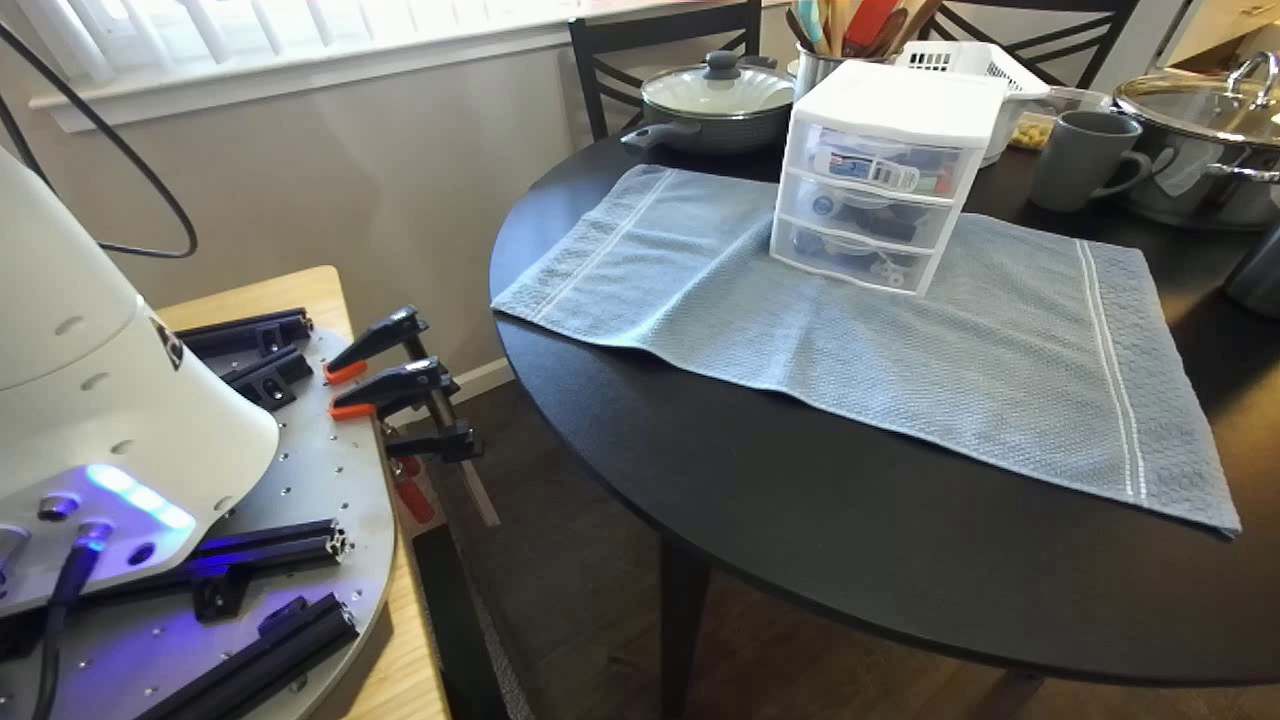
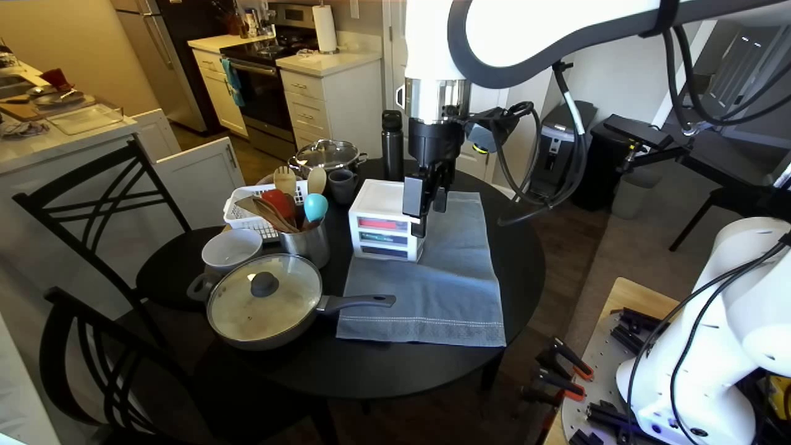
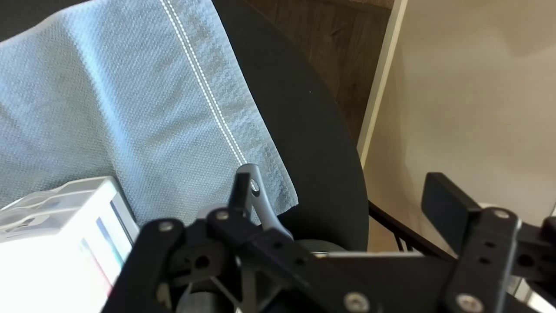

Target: Pull out a drawer from the miniature cabinet

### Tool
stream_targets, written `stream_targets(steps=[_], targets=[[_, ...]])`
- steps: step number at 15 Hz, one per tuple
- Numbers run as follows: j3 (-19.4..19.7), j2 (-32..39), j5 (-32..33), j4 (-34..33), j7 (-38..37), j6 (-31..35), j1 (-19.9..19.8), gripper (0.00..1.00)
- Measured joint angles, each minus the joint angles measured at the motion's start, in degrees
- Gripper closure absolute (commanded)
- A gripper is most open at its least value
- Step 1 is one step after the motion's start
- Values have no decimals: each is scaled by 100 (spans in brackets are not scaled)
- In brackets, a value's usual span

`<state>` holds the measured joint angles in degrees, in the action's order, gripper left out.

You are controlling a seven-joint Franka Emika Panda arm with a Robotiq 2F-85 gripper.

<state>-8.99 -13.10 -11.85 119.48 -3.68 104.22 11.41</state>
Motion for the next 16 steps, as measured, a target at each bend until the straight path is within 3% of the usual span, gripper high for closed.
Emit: stream_targets(steps=[3, 10, 16], targets=[[123, 0, -335, 0, 75, 29, -24, 0], [1222, 18, -1945, 334, 835, 246, -709, 0], [1524, 33, -2982, 1550, 845, 1771, -1188, 0]])
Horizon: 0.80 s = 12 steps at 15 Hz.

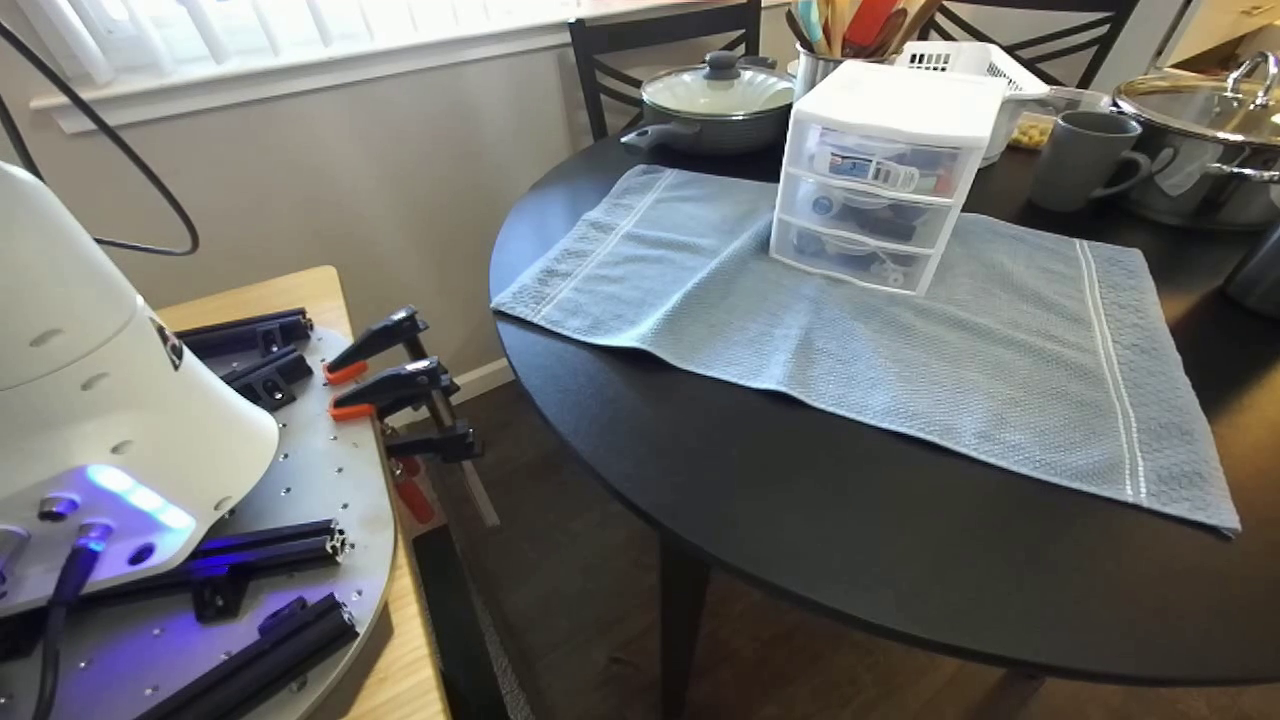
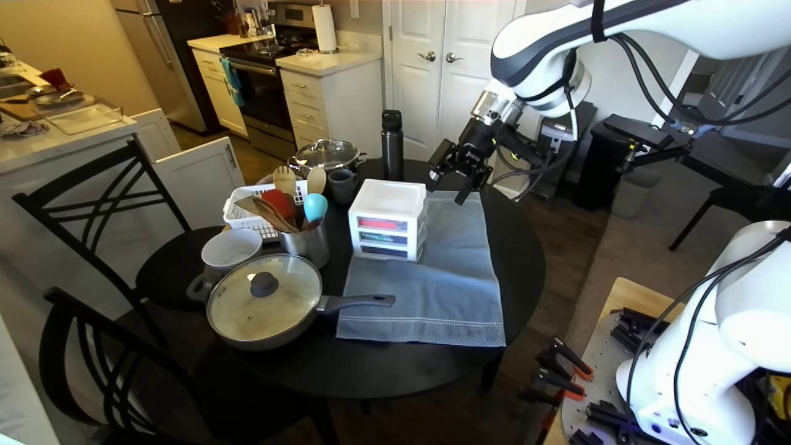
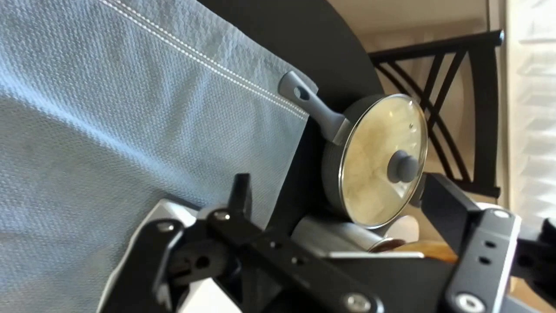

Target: Pull out a drawer from the miniature cabinet

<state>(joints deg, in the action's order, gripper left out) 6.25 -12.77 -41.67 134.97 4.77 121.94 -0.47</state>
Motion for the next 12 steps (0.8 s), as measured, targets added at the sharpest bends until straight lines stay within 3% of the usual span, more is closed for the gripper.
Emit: stream_targets(steps=[6, 9, 12], targets=[[116, 48, -1154, 1145, 50, 2031, -189, 0], [163, 128, -1409, 1431, 142, 2915, -278, 0], [157, 149, -1407, 1439, 142, 2945, -298, 0]])
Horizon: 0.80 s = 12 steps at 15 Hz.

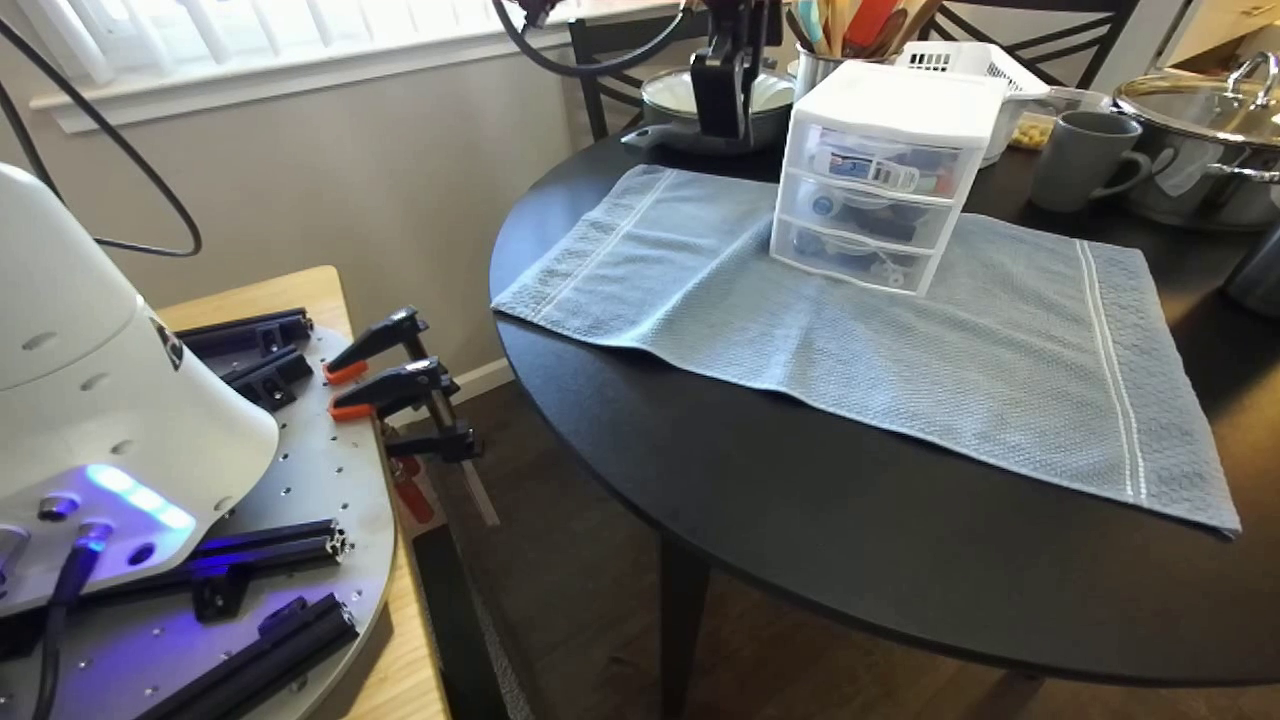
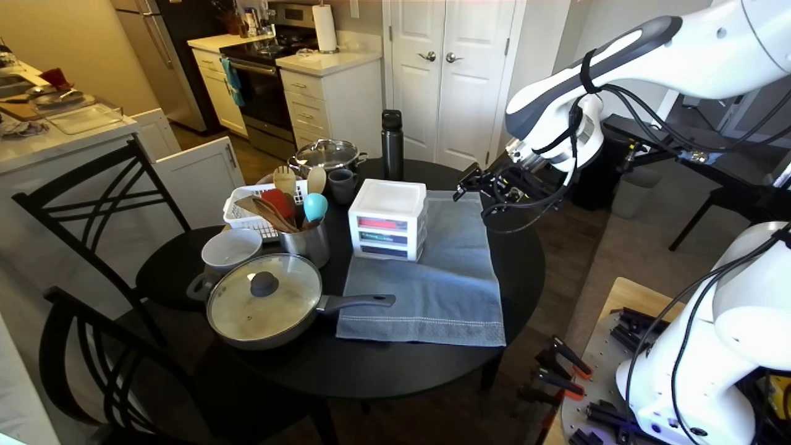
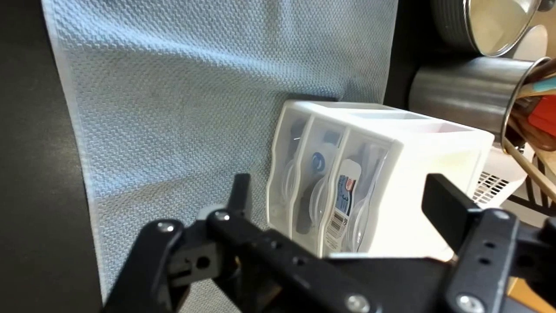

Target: Pull out a drawer from the miniature cabinet

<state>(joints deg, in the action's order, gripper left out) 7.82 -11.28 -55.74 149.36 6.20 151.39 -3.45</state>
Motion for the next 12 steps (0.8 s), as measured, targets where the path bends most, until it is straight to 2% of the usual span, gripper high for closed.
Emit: stream_targets(steps=[7, 9, 12], targets=[[-14, 0, -50, -7, 0, 38, 6, 0], [7, 19, -461, -26, 60, 186, 21, 0], [142, 174, -1575, -60, 439, 471, 48, 0]])
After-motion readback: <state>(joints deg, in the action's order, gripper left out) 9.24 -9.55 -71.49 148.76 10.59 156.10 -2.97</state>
